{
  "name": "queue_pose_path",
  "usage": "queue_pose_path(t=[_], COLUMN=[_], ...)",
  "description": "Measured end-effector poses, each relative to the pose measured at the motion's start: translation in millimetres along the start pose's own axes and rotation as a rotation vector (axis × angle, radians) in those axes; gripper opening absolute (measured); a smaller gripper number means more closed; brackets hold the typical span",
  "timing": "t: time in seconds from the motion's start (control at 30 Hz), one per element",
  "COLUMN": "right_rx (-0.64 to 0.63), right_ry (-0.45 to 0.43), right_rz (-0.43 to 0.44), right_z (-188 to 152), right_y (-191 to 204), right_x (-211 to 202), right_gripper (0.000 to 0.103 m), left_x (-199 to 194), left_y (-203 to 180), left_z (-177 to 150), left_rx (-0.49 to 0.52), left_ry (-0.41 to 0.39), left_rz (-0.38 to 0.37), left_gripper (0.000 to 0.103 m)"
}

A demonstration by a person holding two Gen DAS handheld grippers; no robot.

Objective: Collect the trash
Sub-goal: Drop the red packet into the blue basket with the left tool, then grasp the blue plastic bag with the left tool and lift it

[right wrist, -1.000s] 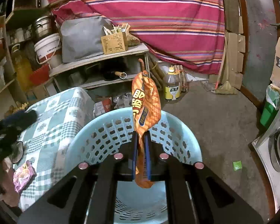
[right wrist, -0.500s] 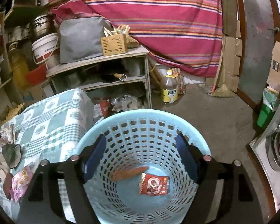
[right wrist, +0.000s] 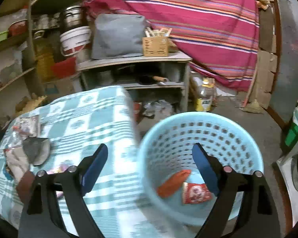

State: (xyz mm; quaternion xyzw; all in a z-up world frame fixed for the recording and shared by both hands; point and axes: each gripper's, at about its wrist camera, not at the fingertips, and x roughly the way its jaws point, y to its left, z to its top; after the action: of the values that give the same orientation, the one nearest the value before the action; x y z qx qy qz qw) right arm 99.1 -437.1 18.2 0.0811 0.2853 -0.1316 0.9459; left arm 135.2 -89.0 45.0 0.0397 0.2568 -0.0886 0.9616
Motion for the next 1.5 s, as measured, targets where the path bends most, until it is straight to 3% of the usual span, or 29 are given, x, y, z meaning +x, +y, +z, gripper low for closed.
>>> queue_pose_path(t=[0.3, 0.4, 0.8, 1.07, 1.33, 1.5], right_rx=[-0.040, -0.063, -0.120, -0.188, -0.213, -0.213], right_ry=[0.005, 0.002, -0.002, 0.029, 0.065, 0.074], right_rz=[0.045, 0.040, 0.031, 0.014, 0.014, 0.015], right_z=[-15, -19, -36, -45, -51, -54], right_y=[54, 67, 98, 115, 120, 121], right_x=[-12, -15, -19, -7, 4, 6], right_gripper=[0.085, 0.093, 0.093, 0.093, 0.093, 0.093], left_x=[6, 10, 27, 34, 61, 83], left_y=[66, 78, 121, 128, 117, 123], left_z=[-37, -44, -67, -72, -69, -67], left_rx=[-0.088, -0.102, -0.186, -0.187, -0.173, -0.198], left_ry=[0.048, 0.062, 0.145, 0.171, 0.251, 0.315], left_rz=[0.071, 0.087, 0.102, 0.092, 0.060, 0.083], left_gripper=[0.098, 0.098, 0.098, 0.098, 0.097, 0.097])
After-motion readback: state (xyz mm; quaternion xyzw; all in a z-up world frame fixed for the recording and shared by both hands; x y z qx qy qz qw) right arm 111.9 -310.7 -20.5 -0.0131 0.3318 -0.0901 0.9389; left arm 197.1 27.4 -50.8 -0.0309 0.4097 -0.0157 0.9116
